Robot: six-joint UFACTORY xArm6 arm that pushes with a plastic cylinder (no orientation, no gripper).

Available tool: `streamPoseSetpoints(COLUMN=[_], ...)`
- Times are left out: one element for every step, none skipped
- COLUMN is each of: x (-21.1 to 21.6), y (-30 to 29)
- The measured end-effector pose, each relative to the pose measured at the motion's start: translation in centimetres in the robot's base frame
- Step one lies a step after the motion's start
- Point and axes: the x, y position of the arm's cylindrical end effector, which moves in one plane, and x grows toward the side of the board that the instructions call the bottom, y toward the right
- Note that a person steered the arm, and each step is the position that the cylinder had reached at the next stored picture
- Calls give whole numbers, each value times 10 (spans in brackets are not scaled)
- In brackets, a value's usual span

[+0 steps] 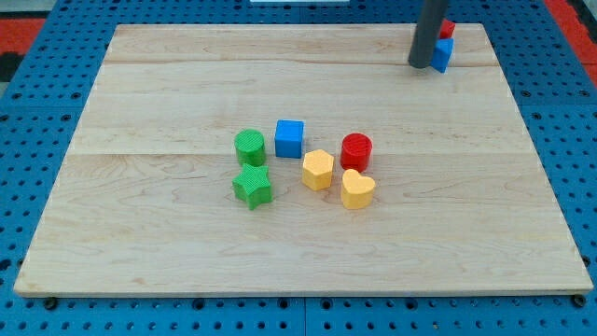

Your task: Push the blue cube into the blue triangle

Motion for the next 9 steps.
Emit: streamPoseSetpoints(x=[0,2,16,39,77,117,151,172,186], y=[-53,-112,-182,-250,-294,-284,-246,-212,-209])
